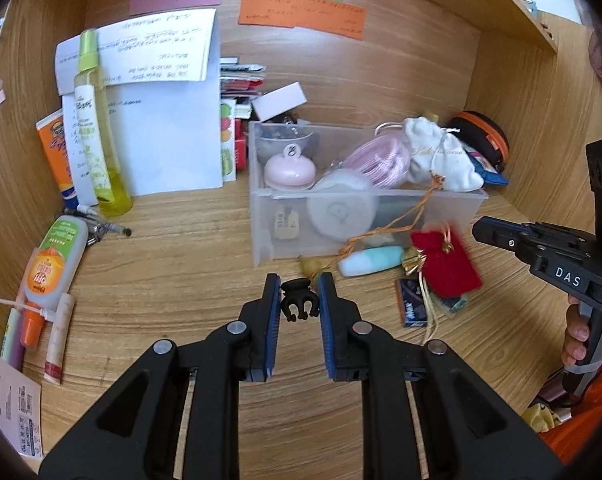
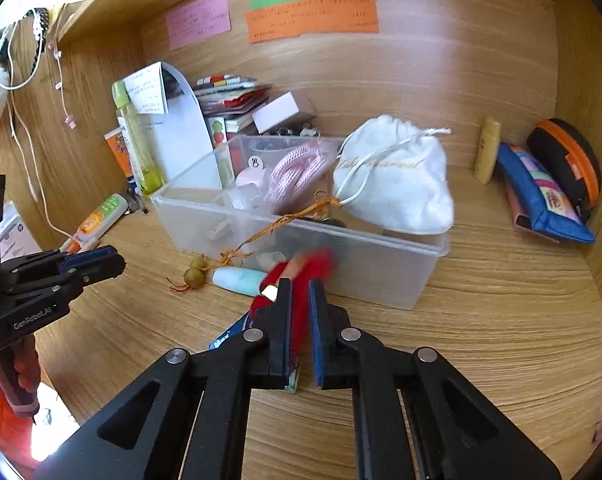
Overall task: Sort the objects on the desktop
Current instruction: 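Carry the hair clip and red pouch into the clear box and release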
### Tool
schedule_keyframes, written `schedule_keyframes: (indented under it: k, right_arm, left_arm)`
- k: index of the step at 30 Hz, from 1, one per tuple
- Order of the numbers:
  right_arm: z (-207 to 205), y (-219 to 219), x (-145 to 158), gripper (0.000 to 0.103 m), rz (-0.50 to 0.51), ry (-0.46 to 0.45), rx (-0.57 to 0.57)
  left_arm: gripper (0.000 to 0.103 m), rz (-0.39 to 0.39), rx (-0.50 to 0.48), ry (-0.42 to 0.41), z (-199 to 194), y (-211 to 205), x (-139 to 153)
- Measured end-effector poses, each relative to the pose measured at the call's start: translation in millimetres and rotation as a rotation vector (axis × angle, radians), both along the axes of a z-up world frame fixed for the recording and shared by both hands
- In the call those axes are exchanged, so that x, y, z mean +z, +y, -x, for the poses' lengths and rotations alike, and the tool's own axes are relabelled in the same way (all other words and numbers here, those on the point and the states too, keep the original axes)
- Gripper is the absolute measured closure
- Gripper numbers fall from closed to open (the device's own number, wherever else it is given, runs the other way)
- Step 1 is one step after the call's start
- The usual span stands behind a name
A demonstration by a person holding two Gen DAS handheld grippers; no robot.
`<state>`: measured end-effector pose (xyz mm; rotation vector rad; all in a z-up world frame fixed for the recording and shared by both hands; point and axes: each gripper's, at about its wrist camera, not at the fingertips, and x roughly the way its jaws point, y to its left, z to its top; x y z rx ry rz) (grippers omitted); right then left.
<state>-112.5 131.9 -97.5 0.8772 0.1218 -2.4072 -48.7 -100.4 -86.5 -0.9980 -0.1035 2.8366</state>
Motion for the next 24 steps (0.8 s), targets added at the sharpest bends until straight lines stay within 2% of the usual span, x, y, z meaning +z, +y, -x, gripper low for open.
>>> schedule_keyframes:
  k: [3, 5, 6, 7, 9, 13, 18, 20, 22, 24]
  right_arm:
    - [1, 5, 1, 0.096, -0.004, -0.023, -0.001]
    - [6, 5, -4, 0.088, -0.013, -0.084, -0.002]
    - [9, 5, -7, 0.068, -0.015, -0.111, -0.002]
    - [11, 5, -11, 0.039, -0.017, -0.132, -0.007]
    - [11, 7, -17, 0.019, -0.002, -0.130, -0.033]
    - [15, -1, -25, 0.020, -0.045, -0.128, -0.029]
    - [37, -8, -42, 0.020, -0.071, -0.206, -0.041]
    - [44, -10, -45, 0.022, -0.061, -0.228, -0.033]
    - [47, -13, -48, 0.033, -0.068, -0.237, -0.026]
    - [45, -16, -50, 0.036, -0.084, -0.220, -0.020]
  left_arm:
    - [0.085, -0.005, -0.007, 0.011, 1, 7, 3]
    - [0.085, -0.011, -0.014, 0.018, 1, 10, 5]
    - [0.085, -0.013, -0.014, 0.020, 1, 12, 5]
    - [0.085, -0.014, -0.016, 0.020, 1, 13, 5]
    - [0.085, -0.014, -0.017, 0.019, 0, 15, 4]
    - [0.085, -0.019, -0.012, 0.011, 0, 15, 2]
    - [0.085, -0.042, 0.006, 0.013, 0, 8, 0]
    - [0.085, -0.048, 0.015, 0.011, 2, 5, -1]
    - [0.085, -0.053, 0.022, 0.009, 4, 2, -2]
    - [0.085, -0.059, 0.026, 0.008, 7, 0, -2]
